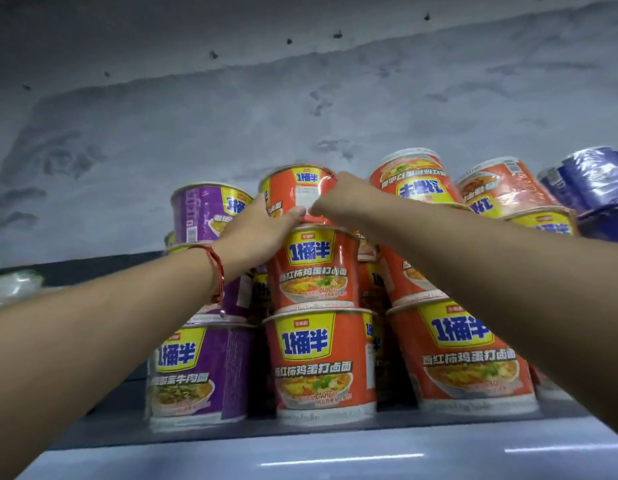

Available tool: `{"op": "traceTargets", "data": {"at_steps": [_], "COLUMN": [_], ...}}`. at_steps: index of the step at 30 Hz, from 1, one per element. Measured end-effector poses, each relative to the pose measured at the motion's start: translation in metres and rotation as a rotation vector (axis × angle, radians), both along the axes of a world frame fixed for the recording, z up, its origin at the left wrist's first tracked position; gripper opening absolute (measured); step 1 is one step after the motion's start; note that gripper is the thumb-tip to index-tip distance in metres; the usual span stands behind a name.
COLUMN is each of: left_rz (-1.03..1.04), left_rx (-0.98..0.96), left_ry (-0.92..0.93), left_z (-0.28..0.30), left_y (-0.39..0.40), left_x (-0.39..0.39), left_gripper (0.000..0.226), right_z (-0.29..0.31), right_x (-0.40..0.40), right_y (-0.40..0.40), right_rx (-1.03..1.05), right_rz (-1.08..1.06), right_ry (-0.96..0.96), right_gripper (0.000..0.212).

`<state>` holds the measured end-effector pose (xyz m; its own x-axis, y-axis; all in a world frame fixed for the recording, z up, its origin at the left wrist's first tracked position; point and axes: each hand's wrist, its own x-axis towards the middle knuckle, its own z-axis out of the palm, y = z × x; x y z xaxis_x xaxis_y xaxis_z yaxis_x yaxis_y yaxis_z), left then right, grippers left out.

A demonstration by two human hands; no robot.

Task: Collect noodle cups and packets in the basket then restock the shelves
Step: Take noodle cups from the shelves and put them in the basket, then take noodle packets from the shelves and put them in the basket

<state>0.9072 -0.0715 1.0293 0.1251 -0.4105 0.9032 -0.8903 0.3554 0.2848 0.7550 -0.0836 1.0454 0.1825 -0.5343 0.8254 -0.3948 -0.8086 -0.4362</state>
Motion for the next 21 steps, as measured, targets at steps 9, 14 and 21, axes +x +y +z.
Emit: {"op": "traceTargets", "data": {"at_steps": [9, 14, 21], "left_rz": [-0.466, -0.901, -0.973], "left_rx": [-0.226, 0.37, 1.494], "left_ry": [-0.262, -0.015, -0.437], "left_z": [-0.152, -0.34, -0.639], "left_y": [0.065, 0.078, 0.063], "left_x": [-0.052, -0.137, -0.271], "left_gripper": [0.025, 0.04, 0.032], "right_z": [-0.179, -0.36, -0.654], "right_x": [-0.068, -0.15, -0.285], "right_y": [0.071, 0.106, 0.16], "right_rx": [-0.396, 0.27, 1.359], "right_rz": [0.072, 0.173, -0.318], "right_ry": [0.13, 0.164, 0.262], "right_gripper": [0.023, 0.016, 0.035]}}
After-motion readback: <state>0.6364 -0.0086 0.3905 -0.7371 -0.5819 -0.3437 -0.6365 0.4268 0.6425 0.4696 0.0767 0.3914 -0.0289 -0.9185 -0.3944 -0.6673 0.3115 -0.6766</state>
